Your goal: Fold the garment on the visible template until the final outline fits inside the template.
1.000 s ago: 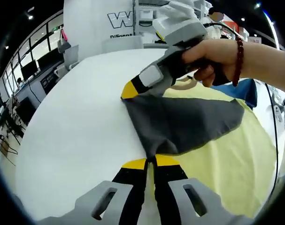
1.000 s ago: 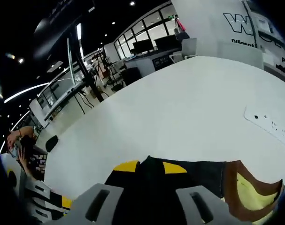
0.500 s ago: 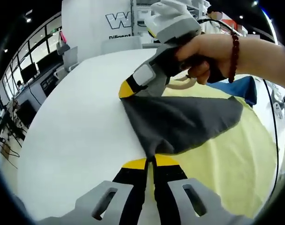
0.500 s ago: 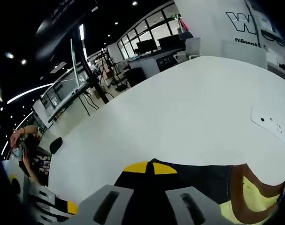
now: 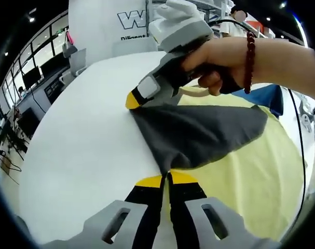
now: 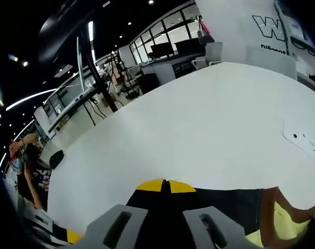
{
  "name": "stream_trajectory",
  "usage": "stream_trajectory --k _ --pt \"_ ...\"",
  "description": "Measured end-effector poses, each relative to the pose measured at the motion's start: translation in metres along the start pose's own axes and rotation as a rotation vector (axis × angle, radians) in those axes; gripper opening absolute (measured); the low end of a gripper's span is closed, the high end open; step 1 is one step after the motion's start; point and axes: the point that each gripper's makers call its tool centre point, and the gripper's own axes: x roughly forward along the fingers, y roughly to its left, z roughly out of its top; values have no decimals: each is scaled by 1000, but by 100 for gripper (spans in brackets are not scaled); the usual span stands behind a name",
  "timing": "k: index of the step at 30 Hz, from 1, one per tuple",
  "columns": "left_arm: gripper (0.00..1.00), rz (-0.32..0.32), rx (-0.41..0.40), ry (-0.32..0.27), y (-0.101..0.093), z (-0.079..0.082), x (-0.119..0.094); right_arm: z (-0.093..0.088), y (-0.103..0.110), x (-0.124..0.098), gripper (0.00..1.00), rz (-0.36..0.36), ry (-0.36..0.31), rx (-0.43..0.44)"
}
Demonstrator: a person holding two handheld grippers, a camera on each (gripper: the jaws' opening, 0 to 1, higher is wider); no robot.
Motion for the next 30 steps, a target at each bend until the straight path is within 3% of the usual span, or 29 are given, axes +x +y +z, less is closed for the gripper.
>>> stream_trajectory --k 5,8,9,14,19,22,30 --pt "8 0 16 8 0 -1 -1 -2 -1 3 0 -7 -2 18" --pt "14 -2 10 11 1 -5 -5 16 -3 -3 0 0 -107 105" --pt "19 -1 4 15 2 -7 -7 16 -3 -5 0 -1 -100 113" --pt "31 -4 -13 -7 5 -7 -11 20 -4 -17 11 -29 -114 77" --pt "43 -5 57 -51 6 5 -12 20 1 -29 21 -26 -123 52" --pt "48 -19 112 -87 4 12 -15 13 9 -38 25 -18 -119 -21" --pt "64 -20 94 -92 7 13 -20 -5 21 -58 35 -38 -101 -77"
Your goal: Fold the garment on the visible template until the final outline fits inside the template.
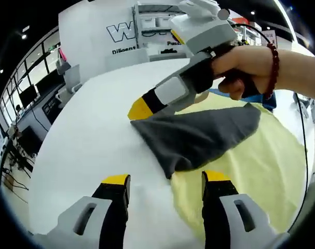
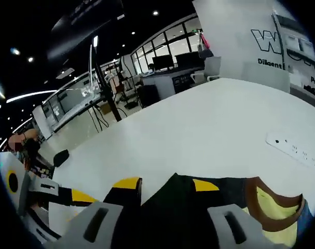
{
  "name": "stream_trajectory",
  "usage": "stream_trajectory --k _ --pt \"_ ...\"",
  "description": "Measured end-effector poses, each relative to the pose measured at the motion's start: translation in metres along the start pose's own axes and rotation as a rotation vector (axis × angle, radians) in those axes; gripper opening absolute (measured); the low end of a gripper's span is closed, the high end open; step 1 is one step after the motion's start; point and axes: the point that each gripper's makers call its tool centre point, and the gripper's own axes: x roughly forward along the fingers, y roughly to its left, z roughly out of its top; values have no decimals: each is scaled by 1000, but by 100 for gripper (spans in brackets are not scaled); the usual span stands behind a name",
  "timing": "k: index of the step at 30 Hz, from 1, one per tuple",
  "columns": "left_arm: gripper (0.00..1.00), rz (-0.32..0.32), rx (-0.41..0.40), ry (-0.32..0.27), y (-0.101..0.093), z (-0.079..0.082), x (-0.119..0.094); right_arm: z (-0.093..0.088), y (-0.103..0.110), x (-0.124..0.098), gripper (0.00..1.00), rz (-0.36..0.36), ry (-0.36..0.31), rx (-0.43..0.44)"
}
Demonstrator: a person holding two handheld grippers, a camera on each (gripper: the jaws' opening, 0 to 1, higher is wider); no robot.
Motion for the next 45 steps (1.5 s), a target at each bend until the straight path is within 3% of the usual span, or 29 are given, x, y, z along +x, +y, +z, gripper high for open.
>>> stream_trajectory --k 7,9,13,19,21,32,36,45 --pt "79 -10 5 -30 -3 4 -11 -7 15 -22 35 -1 0 -53" --pt "84 -32 -25 -47 -9 6 -15 -8 19 -27 34 -1 -6 -56" --pt "90 -28 9 -42 -13 4 -18 -15 29 -36 33 9 4 -89" --pt "99 -53 -3 -39 -17 3 -25 -36 39 -48 22 26 29 -158" --pt "99 -54 1 -40 -18 3 -27 -48 44 -51 22 35 56 -183" --pt "99 -48 43 -38 -15 3 -42 -79 57 -53 16 42 111 -300" --pt "99 -60 63 -25 -17 -1 -46 -88 58 -51 12 35 130 -358" --pt "99 -78 63 -36 -20 -1 -59 -97 48 -45 0 -5 154 -375"
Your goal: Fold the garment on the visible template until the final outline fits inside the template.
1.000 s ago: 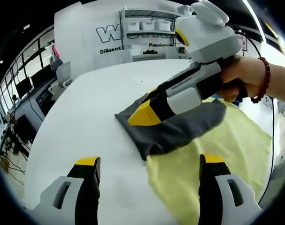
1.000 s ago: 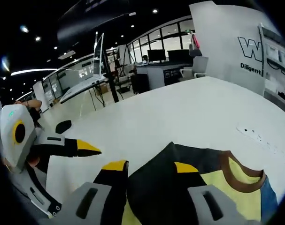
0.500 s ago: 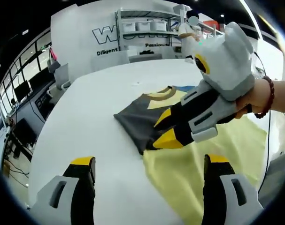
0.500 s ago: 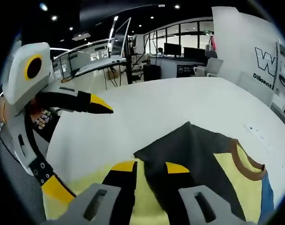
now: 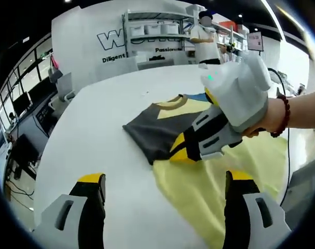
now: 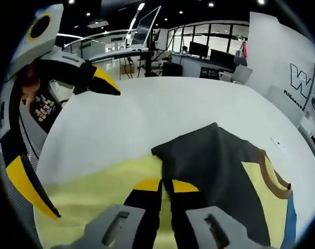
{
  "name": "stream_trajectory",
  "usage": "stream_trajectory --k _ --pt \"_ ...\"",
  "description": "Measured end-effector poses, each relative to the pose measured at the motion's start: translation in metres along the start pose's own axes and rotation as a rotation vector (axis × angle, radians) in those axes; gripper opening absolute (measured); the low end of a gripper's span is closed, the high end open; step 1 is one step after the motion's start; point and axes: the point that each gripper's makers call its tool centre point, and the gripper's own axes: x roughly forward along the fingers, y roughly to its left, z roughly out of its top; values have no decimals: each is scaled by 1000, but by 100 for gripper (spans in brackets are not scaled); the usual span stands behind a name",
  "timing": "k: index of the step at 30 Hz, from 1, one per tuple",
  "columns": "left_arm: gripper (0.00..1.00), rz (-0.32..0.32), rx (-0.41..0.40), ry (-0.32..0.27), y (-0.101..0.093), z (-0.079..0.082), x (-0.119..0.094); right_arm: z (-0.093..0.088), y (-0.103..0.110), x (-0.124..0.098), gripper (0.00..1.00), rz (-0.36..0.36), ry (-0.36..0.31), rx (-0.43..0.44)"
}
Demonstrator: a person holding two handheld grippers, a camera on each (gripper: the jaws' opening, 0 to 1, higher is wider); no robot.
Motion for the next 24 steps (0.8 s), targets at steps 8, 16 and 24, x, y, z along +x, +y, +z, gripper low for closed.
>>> stream_trajectory --k 8,16,24 --pt "98 1 -50 -13 4 1 -7 1 0 -3 0 7 -3 30" --pt "97 -7 -38 -11 2 0 -8 6 -3 -18 0 50 -8 35" --pt "97 -12 -19 -7 0 1 -10 -4 0 -9 0 62 19 62"
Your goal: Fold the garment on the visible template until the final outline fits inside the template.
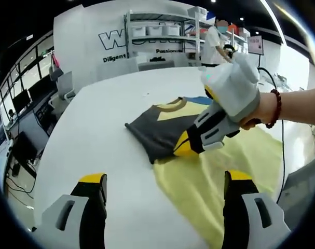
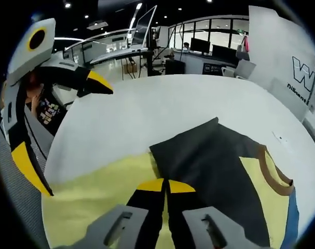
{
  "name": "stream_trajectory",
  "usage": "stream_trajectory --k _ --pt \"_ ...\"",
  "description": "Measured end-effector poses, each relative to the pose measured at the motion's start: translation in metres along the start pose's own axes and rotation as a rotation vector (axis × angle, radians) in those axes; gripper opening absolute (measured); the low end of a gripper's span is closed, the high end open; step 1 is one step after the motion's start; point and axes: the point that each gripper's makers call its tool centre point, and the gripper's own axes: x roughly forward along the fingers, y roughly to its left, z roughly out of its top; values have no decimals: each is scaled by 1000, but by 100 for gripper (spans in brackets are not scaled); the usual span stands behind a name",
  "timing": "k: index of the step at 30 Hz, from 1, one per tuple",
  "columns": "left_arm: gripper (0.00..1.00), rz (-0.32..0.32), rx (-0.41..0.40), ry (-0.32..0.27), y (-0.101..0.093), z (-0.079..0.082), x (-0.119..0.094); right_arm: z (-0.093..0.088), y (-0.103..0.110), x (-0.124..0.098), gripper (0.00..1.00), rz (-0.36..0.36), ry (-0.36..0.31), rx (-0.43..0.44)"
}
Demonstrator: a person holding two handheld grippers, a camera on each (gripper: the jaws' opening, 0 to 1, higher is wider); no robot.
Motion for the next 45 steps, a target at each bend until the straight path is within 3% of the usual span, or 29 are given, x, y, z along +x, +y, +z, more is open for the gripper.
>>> stream_trajectory --k 4,5,7,10,13,20,25,32,39,45 --pt "97 5 4 -1 2 1 -2 0 3 6 1 0 -34 79" --pt "97 7 3 -4 3 1 -3 2 4 5 5 -3 -64 140" --pt "97 11 3 -2 4 1 -4 4 4 3 10 -10 -88 181" --pt "99 9 7 -20 4 6 -7 3 0 -6 17 -38 -93 172" --pt "99 -10 22 -65 -1 16 -11 9 -9 -19 27 -75 -143 205" --pt "99 -37 -18 -111 -10 30 -17 13 -31 -58 39 -172 -220 251" --pt "99 -63 -25 -168 -18 41 -23 1 -41 -91 46 -255 -250 316" --pt "99 -97 -32 -189 -27 48 -29 -21 -51 -135 56 -365 -303 441" --pt "99 -97 -28 -214 -30 56 -34 -41 -57 -167 57 -437 -313 466" --pt "99 -105 -11 -225 -34 59 -39 -69 -72 -197 59 -506 -330 513"
